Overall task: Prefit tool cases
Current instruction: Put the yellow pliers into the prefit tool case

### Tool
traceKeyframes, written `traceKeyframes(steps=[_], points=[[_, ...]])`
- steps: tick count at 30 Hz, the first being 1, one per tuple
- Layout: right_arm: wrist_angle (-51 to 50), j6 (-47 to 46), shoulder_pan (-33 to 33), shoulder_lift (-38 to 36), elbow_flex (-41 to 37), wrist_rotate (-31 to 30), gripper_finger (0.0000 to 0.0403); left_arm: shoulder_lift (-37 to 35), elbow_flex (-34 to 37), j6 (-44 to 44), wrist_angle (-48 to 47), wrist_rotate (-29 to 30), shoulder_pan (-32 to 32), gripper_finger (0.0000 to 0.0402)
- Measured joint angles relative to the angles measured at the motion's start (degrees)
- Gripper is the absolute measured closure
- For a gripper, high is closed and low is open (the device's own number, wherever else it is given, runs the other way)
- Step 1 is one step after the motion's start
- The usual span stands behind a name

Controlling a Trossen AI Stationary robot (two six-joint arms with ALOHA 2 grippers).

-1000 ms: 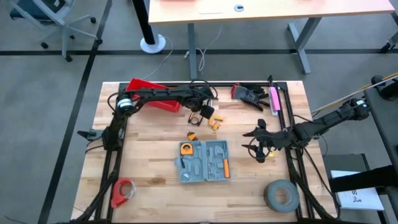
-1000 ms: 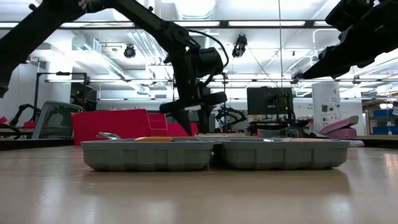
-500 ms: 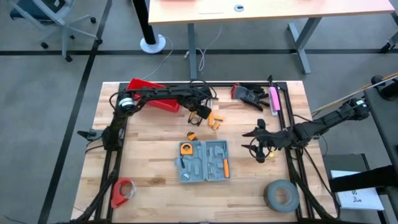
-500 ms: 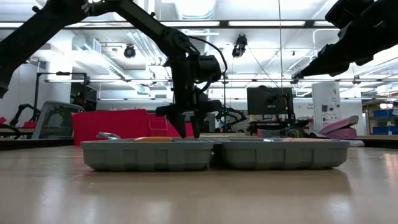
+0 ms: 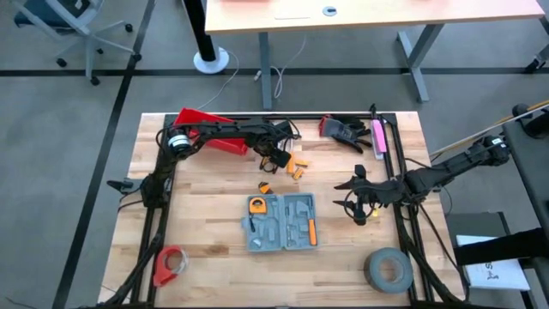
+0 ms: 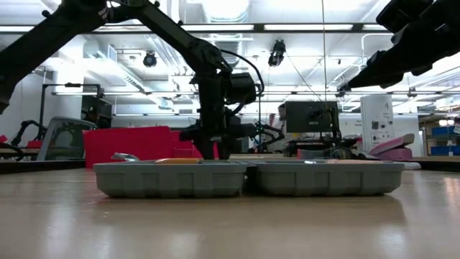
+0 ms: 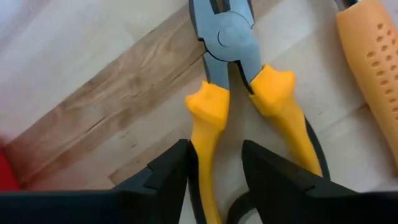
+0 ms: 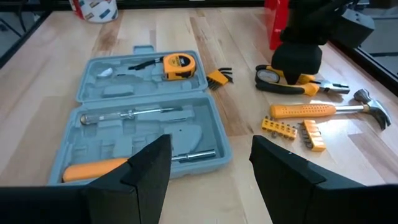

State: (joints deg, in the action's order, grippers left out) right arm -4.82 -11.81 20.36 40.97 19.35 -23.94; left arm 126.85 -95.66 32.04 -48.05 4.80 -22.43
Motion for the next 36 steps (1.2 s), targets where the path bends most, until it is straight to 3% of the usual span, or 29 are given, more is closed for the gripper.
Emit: traceKeyframes(steps=[11, 22, 36], points=[[0.0, 0.45, 0.0, 0.0, 0.02, -0.02, 0.0204, -0.25, -0.11, -2.18, 0.35, -0.77, 0.26, 0.0364], [0.0, -0.07, 0.0, 0.0, 0.02, -0.02, 0.0204, -2.11, -0.15, -2.9, -3.51, -2.3, 0.47, 0.0364], [-0.89, -0.04, 0.0, 0.0, 0.02, -0.04, 0.0204, -5.4, -8.98, 0.01, -19.87, -5.69, 5.36, 0.036]])
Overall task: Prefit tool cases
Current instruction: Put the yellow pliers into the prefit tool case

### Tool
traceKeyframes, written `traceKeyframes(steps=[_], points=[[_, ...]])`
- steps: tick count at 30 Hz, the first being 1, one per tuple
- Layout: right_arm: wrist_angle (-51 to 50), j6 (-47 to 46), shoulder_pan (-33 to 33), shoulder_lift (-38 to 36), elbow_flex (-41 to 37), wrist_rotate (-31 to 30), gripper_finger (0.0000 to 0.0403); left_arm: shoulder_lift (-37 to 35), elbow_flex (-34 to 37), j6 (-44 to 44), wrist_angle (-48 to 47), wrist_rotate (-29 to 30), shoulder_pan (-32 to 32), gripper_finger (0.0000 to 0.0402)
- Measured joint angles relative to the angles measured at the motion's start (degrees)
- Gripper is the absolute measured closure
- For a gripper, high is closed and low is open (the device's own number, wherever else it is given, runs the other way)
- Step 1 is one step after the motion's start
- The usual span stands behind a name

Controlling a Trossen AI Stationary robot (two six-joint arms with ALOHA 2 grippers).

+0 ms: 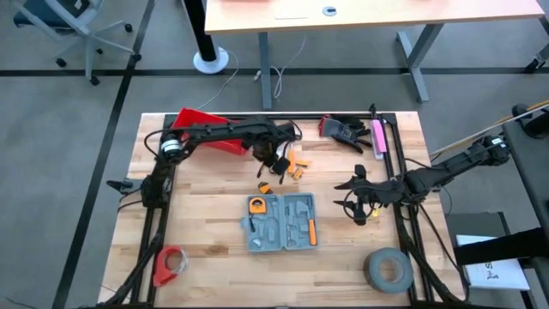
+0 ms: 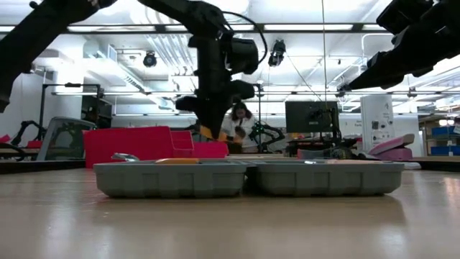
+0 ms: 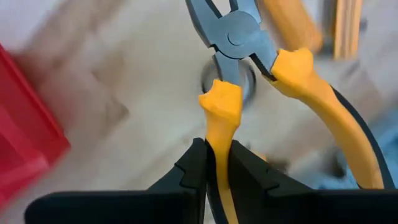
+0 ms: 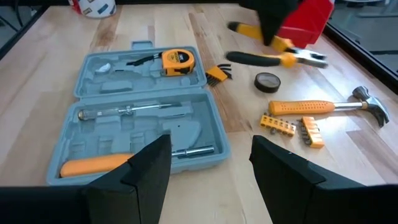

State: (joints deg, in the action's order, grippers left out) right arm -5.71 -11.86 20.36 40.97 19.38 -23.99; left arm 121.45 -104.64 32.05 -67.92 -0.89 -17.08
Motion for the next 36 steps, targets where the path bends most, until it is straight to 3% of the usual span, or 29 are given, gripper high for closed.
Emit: traceKeyframes(steps=[9, 22, 36], points=[[0.01, 0.07, 0.0, 0.02, 0.0, -0.02, 0.0204, -0.02, -0.63, 9.45, -3.77, -3.6, 10.3, 0.0358], [0.01, 1.6, 0.0, 0.02, 0.0, -0.01, 0.0204, -0.07, -0.61, 33.81, -2.5, -4.72, 26.24, 0.0357], [0.03, 2.03, 0.02, 0.02, 0.0, 0.02, 0.0204, 0.08, 0.32, 53.05, -0.26, 0.34, 33.72, 0.0356]])
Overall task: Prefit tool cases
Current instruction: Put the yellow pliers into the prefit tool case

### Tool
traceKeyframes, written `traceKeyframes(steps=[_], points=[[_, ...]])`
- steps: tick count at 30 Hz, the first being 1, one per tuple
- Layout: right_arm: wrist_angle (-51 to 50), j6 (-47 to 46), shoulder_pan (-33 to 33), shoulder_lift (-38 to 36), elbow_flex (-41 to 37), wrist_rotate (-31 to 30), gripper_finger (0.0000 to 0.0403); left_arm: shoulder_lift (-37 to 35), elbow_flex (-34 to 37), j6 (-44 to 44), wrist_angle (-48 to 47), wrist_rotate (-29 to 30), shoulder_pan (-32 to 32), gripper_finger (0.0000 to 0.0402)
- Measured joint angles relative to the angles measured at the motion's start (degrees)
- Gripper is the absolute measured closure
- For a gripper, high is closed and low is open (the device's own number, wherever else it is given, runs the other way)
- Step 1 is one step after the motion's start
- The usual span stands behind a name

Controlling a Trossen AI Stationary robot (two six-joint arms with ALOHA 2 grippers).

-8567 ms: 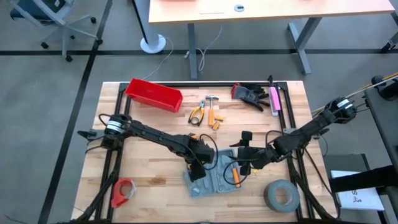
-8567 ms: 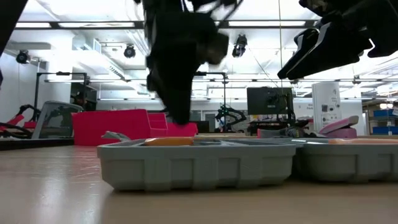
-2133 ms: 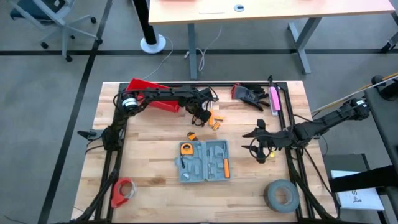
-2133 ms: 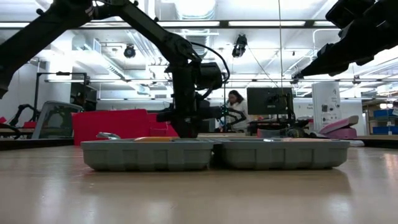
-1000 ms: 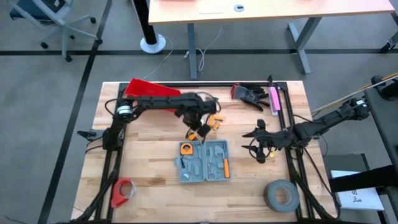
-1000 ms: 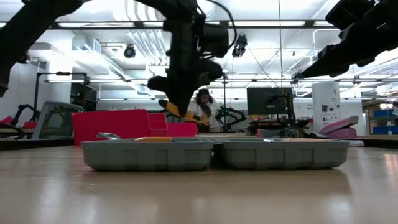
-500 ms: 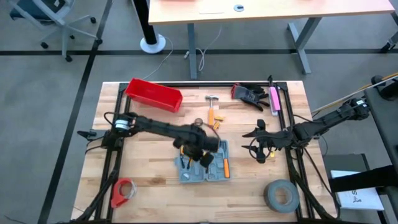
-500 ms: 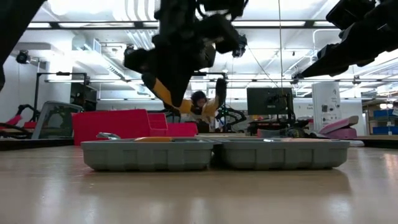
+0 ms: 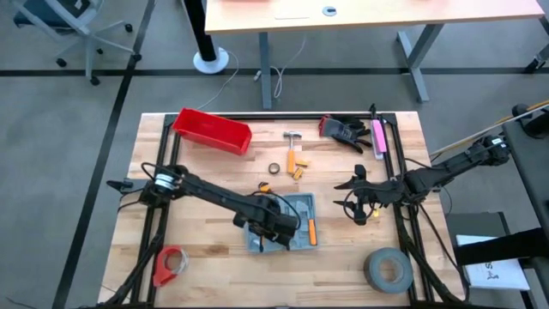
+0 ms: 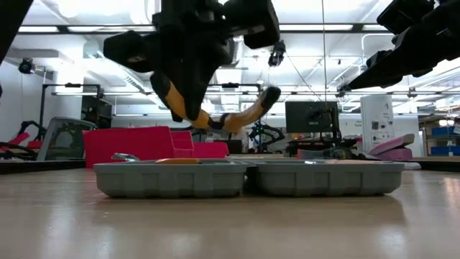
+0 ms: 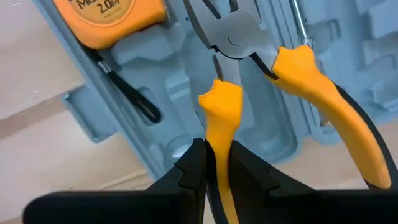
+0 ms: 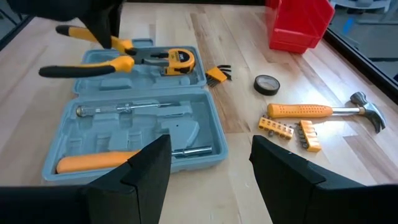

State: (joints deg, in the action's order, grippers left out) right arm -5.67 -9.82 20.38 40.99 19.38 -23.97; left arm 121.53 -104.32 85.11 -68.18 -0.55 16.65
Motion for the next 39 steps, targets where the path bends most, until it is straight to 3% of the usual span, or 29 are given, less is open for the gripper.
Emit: traceKeyframes(steps=[28, 39], points=[[0.25, -1.22, -0.01, -0.02, 0.07, 1.05, 0.0204, 2.54, 4.53, -0.09, 6.16, 3.01, 0.19, 0.0352], [0.33, -1.59, 0.0, -0.02, 0.07, 1.53, 0.0204, 2.54, 4.53, -0.09, 8.72, 4.61, 0.17, 0.0252]])
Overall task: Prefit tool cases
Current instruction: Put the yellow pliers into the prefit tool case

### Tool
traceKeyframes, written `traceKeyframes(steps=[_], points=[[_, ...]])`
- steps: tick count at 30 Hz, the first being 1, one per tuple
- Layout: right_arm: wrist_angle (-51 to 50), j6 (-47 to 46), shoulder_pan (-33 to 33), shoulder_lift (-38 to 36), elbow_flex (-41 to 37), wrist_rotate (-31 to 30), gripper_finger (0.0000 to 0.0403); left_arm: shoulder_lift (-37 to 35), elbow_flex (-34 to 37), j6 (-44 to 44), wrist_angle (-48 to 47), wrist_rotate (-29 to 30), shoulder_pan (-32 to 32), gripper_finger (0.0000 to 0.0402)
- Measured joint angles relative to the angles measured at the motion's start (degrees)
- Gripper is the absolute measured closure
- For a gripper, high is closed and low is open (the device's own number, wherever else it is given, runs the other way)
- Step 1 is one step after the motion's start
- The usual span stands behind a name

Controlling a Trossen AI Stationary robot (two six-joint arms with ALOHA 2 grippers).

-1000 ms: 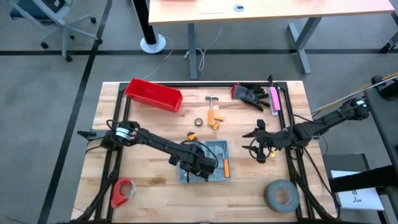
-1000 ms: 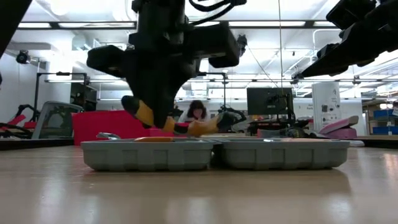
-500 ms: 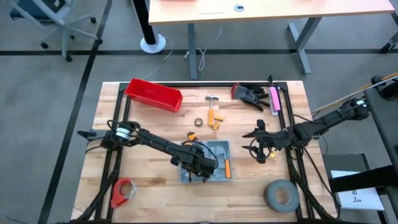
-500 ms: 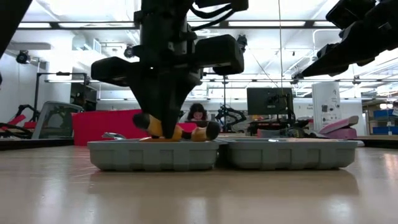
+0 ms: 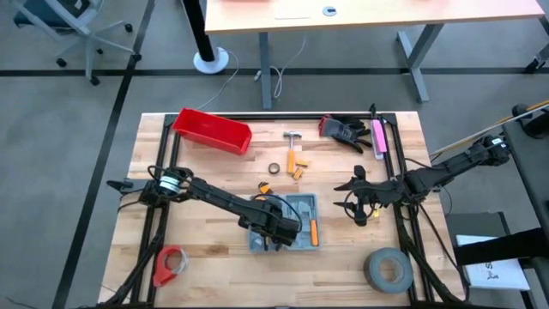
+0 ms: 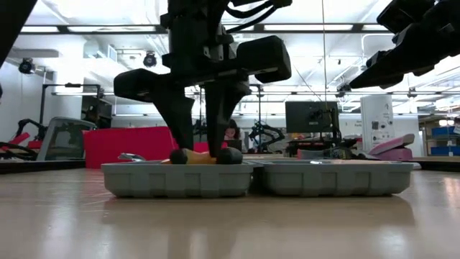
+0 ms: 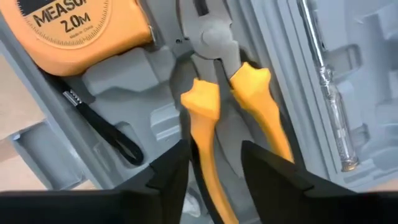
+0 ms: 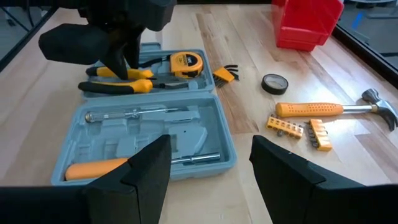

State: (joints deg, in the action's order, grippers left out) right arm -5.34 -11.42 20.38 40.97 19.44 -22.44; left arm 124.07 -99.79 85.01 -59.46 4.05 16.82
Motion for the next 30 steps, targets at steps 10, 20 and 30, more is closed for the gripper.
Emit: traceKeyframes(steps=[10, 20, 30], points=[[-0.04, -0.11, -0.01, 0.0, 0.02, 0.01, 0.0204, 0.0, -0.35, 0.0, 0.94, -0.02, -0.04, 0.02], [-0.04, -0.11, 0.0, 0.0, 0.04, 0.19, 0.0204, -0.03, -0.35, 0.76, 2.03, -1.62, 0.02, 0.022], [-0.04, -0.57, 0.0, 0.0, 0.06, 0.55, 0.0204, -0.13, -0.66, -1.22, 0.98, 2.12, -0.13, 0.0245]])
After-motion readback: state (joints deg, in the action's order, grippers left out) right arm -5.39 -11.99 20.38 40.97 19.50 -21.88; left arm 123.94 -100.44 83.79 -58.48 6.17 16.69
